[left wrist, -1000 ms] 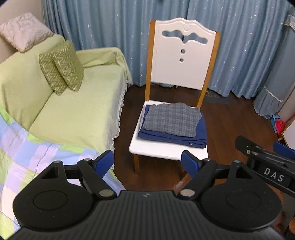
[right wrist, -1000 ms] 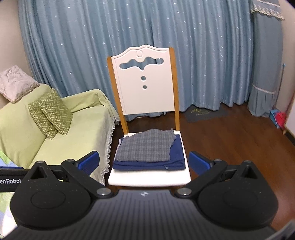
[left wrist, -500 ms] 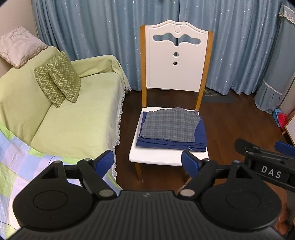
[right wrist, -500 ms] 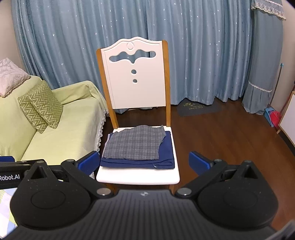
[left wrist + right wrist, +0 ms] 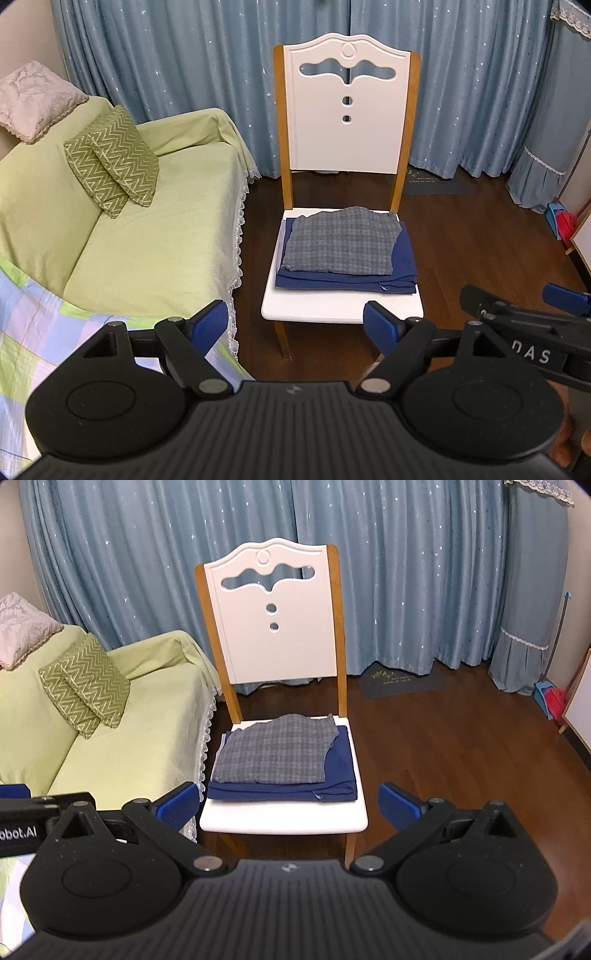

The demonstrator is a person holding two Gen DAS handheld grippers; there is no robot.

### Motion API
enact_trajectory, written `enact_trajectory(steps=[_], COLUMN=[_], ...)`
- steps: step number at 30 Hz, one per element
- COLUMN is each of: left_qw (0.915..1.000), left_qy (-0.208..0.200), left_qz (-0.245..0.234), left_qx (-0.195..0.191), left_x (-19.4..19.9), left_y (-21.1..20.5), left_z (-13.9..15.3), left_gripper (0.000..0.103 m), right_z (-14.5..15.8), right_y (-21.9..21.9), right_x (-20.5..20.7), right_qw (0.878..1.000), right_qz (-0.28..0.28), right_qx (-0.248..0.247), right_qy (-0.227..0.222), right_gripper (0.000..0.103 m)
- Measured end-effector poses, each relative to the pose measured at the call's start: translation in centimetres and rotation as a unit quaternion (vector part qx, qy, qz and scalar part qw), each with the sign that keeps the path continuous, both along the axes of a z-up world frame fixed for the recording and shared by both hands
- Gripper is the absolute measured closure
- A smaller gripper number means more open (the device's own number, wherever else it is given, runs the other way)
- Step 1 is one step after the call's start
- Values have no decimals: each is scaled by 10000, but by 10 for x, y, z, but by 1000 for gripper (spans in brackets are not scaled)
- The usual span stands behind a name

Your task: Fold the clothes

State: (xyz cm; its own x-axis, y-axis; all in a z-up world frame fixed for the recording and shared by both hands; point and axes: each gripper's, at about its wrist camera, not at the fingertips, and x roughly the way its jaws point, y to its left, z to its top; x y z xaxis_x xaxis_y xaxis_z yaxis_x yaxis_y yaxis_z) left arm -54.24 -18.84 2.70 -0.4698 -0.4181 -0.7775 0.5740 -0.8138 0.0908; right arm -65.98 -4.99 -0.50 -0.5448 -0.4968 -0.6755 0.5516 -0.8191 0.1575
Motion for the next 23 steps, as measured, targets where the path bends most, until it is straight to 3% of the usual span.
enact_trajectory(steps=[18, 23], left_qw=[9993, 9991], left_qy=[117, 285], left_qz=[284, 290], left_qx=[219, -133], left_x=[-82, -106], left_y=[-39, -38], left_z=[5, 11], left_gripper=[16, 16], right_z=[-5, -1], right_y=[-35, -41], right_x=[-84, -103], right_qw=[9990, 9982], right_qz=[298, 431], right_qx=[343, 395], right_qy=[-45, -94], right_gripper=[1, 1])
